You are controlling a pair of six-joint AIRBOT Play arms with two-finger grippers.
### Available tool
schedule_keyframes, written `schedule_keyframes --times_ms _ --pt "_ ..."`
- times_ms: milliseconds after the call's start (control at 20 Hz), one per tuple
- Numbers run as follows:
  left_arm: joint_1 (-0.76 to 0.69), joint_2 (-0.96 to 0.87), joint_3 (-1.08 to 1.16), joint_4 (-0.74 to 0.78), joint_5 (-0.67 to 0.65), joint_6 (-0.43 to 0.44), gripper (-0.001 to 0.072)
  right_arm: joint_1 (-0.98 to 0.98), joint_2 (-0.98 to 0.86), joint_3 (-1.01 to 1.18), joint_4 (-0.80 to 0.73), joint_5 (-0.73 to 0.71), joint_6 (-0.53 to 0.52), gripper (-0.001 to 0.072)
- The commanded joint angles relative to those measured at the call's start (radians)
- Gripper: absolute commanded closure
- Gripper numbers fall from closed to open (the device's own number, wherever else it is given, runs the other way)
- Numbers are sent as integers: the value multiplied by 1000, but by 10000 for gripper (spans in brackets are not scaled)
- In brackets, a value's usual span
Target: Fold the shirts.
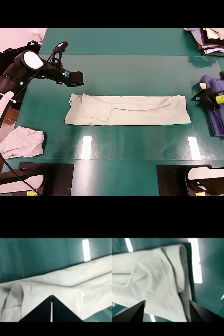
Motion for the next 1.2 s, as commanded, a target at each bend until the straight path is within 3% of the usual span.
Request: schedule_keyframes --times_ms 0,150,400,500,550,600,750,950,1150 --pt "-3 -2 7 -26 -37 9 680 -52 -51 -96 11 -5 -59 85" --pt "-3 -5 7 -29 -43 8 680 -34 -119 -133 57 -8 -104 89" --pt "-27 -24 7 -73 -39 0 681 46 -132 -137 80 -58 -137 164" --pt "-87 -56 7 -73 -21 -10 681 63 -131 -115 80 -35 -148 485" --pt "-124 -76 8 -73 -2 -35 681 66 -131 -102 82 -11 -156 600" --pt "-166 -103 12 -75 23 -52 681 66 -131 -84 91 32 -168 671" --pt "-279 -193 42 -142 111 -50 681 67 -107 -27 173 161 -187 697" --pt "-397 -344 160 -161 132 -51 681 83 56 5 284 140 -108 697" --pt "-464 -453 219 -168 142 -51 681 183 204 79 298 140 -26 698"
